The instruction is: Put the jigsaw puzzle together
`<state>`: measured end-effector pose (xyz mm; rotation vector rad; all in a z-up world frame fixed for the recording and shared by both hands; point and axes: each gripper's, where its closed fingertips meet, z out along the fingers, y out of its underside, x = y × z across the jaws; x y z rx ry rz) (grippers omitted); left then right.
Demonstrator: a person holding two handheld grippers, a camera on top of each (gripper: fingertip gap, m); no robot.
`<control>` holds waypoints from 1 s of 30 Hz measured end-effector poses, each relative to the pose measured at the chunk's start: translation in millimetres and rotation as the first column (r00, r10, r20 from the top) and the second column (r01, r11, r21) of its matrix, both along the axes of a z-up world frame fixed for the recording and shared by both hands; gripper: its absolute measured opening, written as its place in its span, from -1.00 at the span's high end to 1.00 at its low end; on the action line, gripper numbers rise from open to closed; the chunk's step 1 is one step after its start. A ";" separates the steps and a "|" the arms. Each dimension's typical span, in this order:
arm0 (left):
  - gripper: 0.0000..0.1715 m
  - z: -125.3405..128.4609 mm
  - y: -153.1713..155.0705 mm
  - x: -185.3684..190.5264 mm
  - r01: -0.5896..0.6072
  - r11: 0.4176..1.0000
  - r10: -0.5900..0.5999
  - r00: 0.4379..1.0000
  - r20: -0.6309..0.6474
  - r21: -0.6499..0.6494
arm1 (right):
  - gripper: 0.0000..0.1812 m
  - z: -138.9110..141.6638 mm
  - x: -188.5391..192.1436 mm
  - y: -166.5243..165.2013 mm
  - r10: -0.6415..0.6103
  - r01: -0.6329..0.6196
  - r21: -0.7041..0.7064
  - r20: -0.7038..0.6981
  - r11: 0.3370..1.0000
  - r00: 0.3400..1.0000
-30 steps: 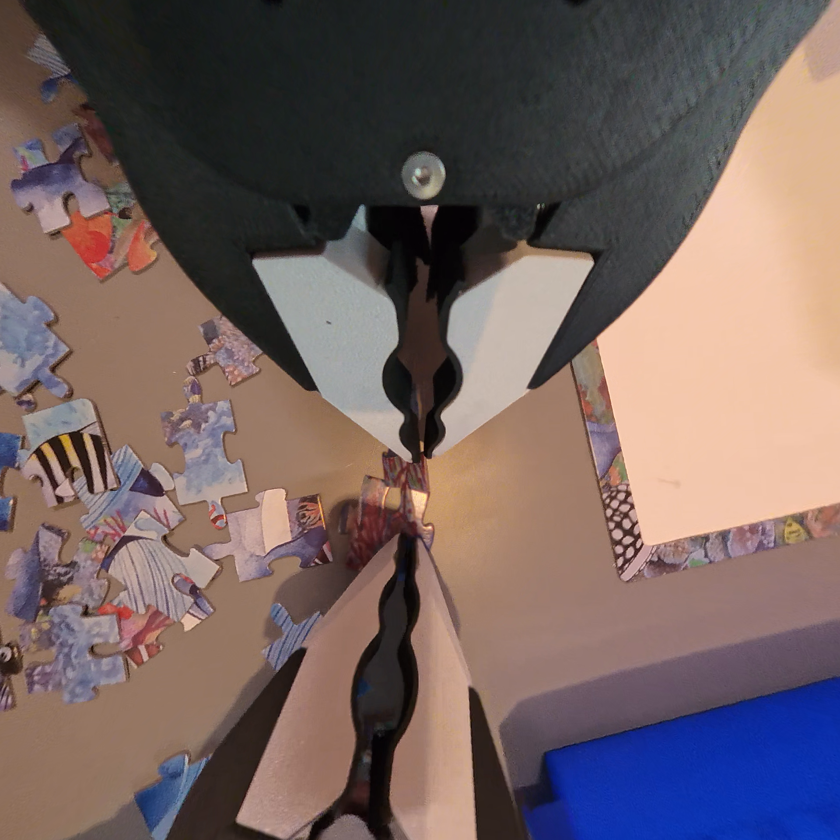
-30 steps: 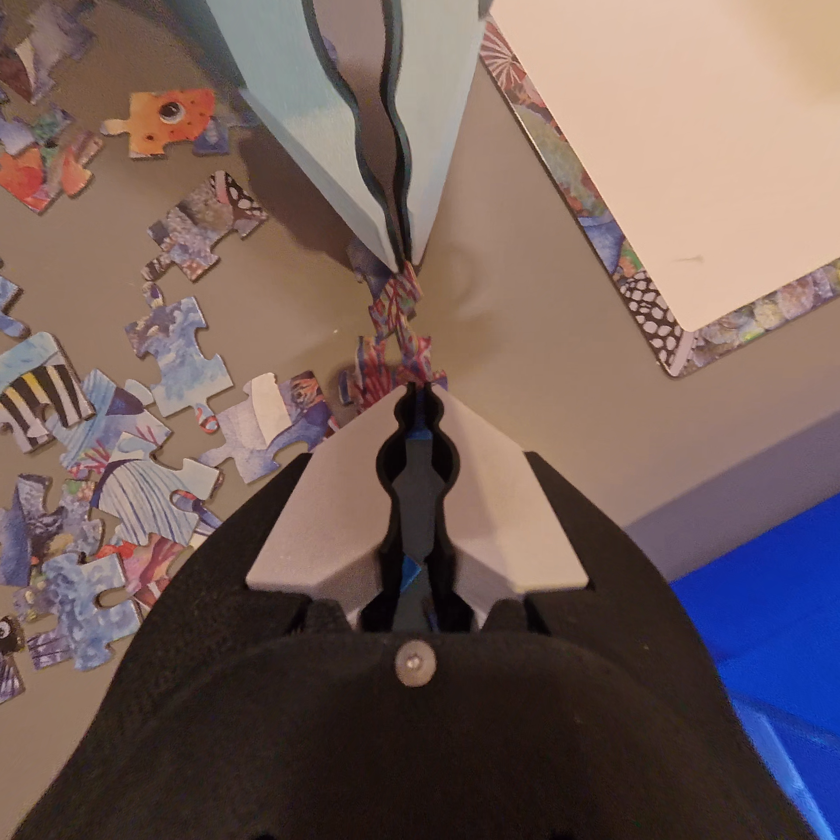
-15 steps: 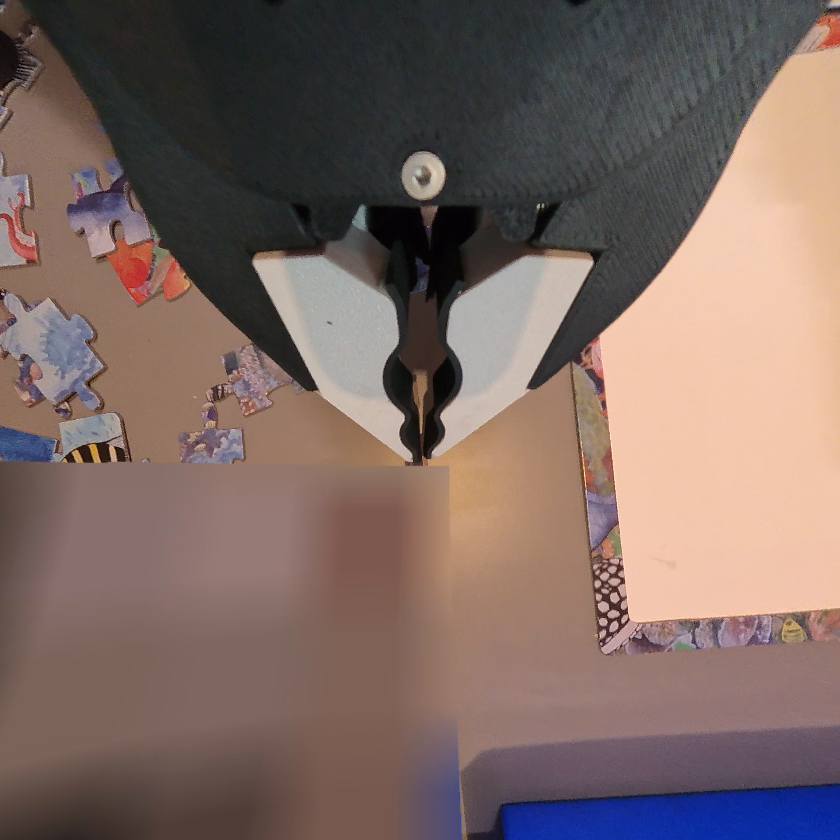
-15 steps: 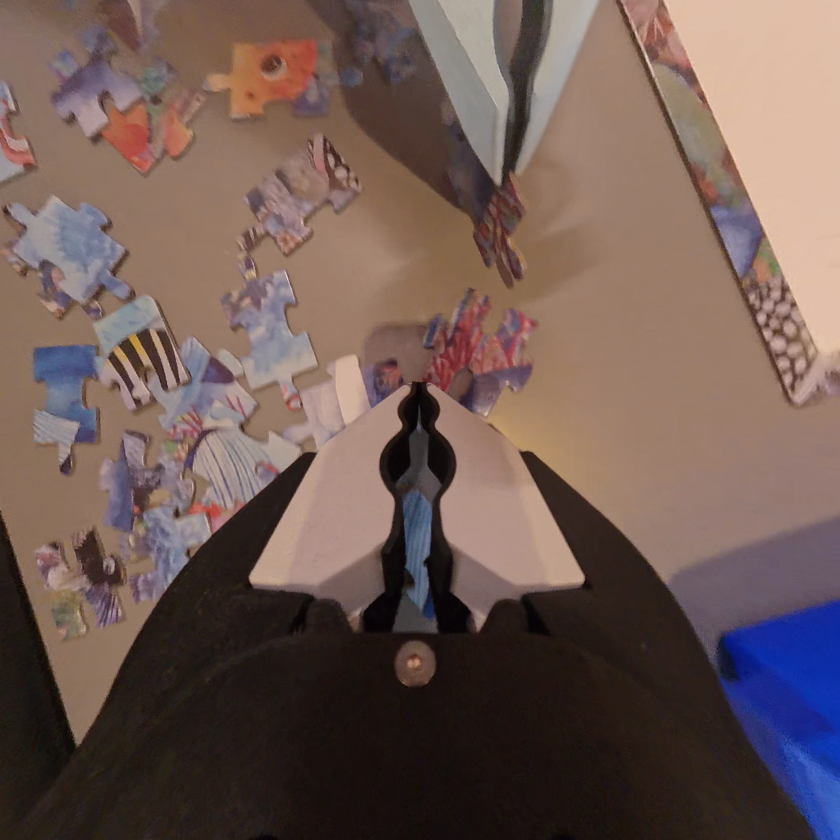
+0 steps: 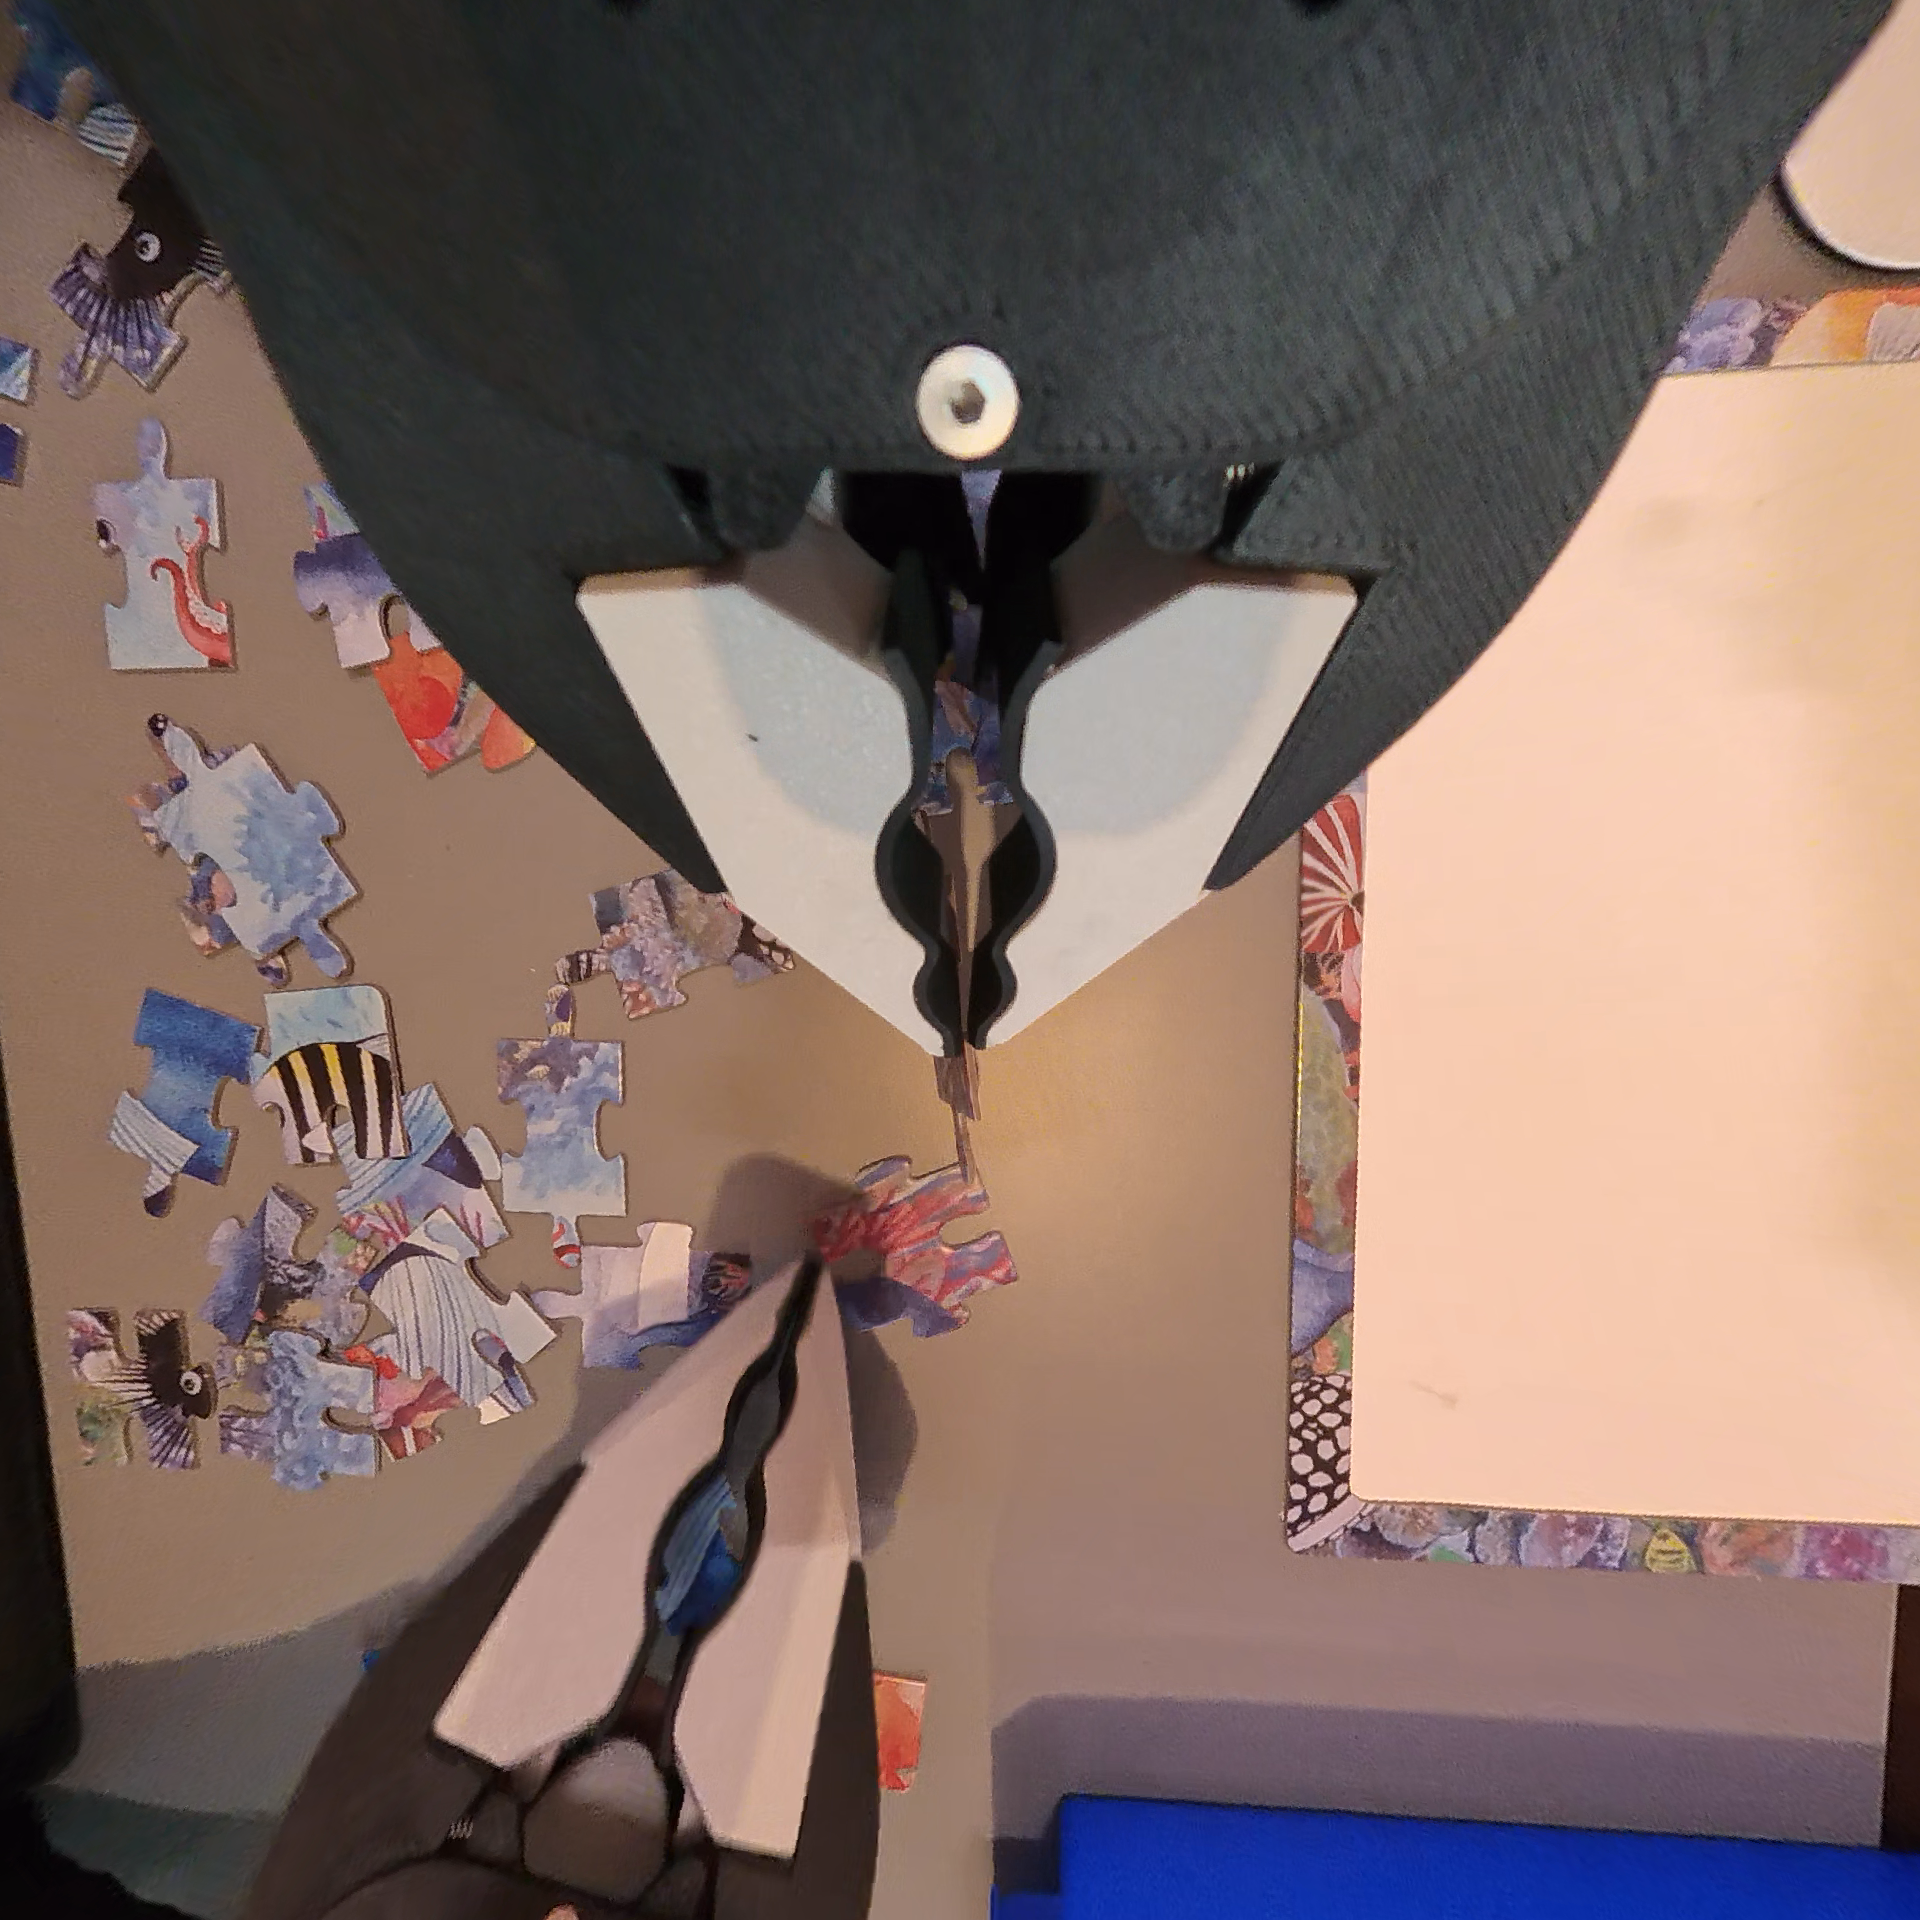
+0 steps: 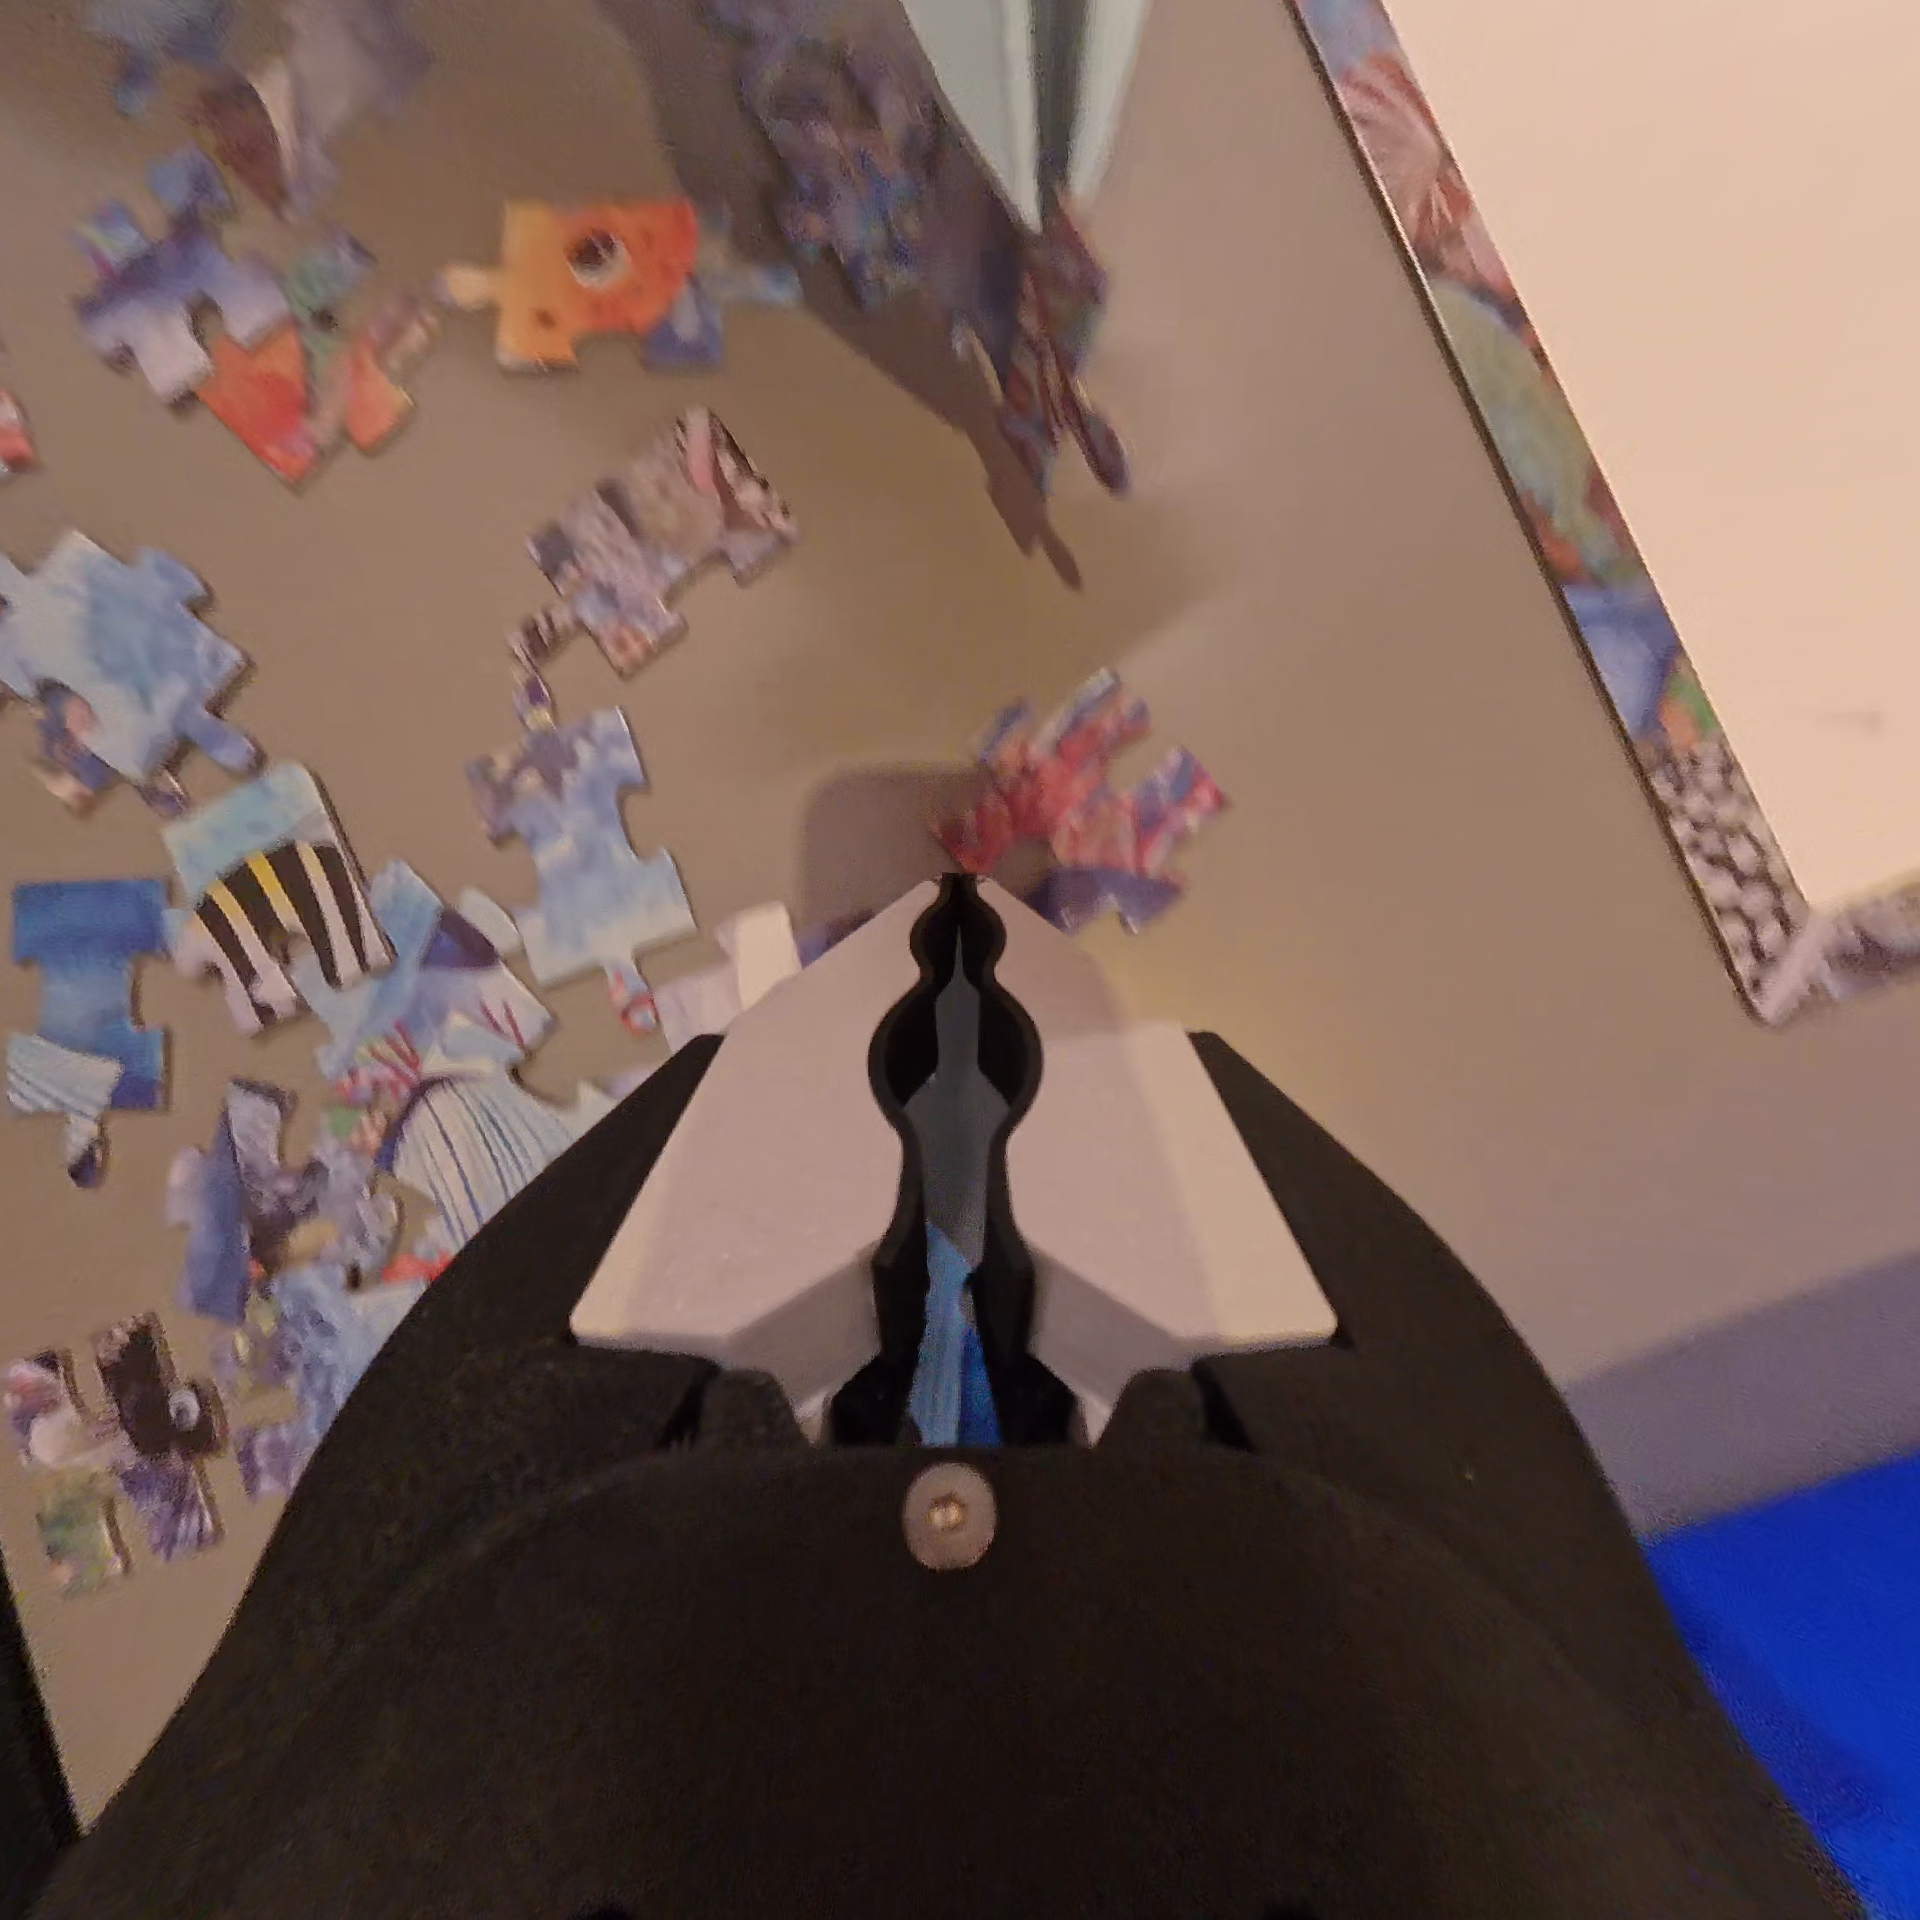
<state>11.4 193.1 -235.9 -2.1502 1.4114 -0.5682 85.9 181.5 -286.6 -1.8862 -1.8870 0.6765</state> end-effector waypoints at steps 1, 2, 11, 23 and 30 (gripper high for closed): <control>1.00 -0.5 -0.1 -0.5 -0.005 1.000 0.005 1.000 0.000 -0.002 | 1.00 0.1 -10.0 -4.7 0.011 -0.011 -0.007 -0.019 1.000 1.000; 1.00 -0.4 -0.3 -0.4 -0.009 1.000 0.009 1.000 0.005 -0.004 | 1.00 0.1 -20.7 -5.4 0.012 -0.011 0.015 -0.035 1.000 0.999; 1.00 -2.6 -11.7 10.8 -0.020 0.996 0.027 0.996 0.084 -0.089 | 0.94 25.4 -7.4 36.9 -0.114 0.128 0.089 -0.148 0.988 0.982; 1.00 -10.0 -17.0 25.6 -0.018 0.989 0.035 0.993 0.110 -0.149 | 0.67 0.7 -12.4 22.2 -0.018 0.022 0.038 -0.097 0.999 0.995; 1.00 -10.5 -22.7 21.5 -0.040 0.980 0.066 0.989 0.129 -0.196 | 0.72 2.4 -16.0 -2.9 0.030 -0.032 -0.030 -0.087 0.999 0.996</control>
